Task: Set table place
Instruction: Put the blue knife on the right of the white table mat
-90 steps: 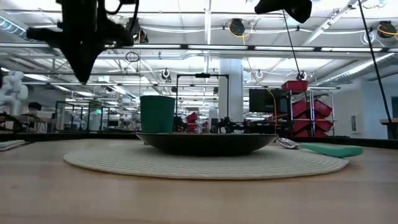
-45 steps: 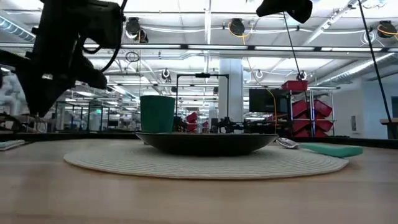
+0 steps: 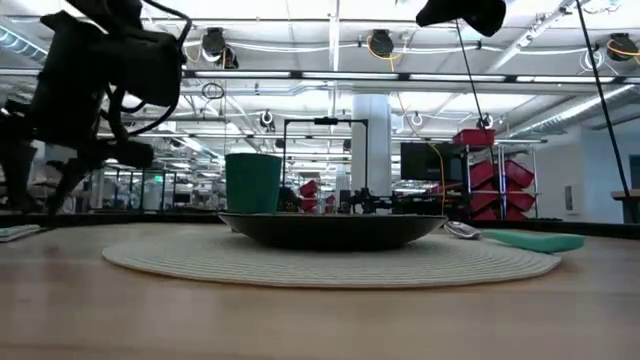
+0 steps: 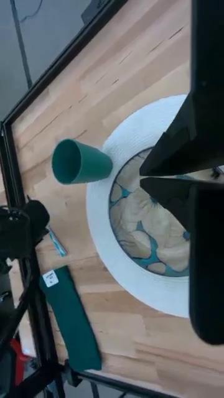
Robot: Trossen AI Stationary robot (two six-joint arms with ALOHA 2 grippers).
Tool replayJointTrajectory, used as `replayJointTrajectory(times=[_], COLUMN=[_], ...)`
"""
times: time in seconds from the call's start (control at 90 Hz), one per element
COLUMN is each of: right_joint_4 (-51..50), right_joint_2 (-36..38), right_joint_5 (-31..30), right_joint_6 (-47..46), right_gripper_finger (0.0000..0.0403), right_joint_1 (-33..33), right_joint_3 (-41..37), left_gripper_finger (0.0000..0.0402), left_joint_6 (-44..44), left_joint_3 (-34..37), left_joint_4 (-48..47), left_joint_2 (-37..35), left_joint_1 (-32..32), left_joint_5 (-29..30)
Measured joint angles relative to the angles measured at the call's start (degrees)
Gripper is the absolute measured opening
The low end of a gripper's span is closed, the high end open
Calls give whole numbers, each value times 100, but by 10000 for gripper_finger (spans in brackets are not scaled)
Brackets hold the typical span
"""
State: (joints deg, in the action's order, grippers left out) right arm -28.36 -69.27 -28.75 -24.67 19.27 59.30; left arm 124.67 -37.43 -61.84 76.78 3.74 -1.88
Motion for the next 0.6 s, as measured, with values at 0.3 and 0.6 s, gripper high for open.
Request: replayJointTrajectory(times=[0.3,0.6], right_joint_4=[26,69], right_joint_2=[0,2], right_joint_5=[39,32], right_joint_6=[-166,-168], right_gripper_finger=[2,2], right_joint_1=[29,35], right_joint_3=[-65,-65], left_gripper_finger=[117,113], left_joint_6=[293,254], left_joint_3=[397,686], left_joint_4=[299,668], left_joint_2=[-364,-411], left_joint_1=[-2,4], left_joint_5=[157,504])
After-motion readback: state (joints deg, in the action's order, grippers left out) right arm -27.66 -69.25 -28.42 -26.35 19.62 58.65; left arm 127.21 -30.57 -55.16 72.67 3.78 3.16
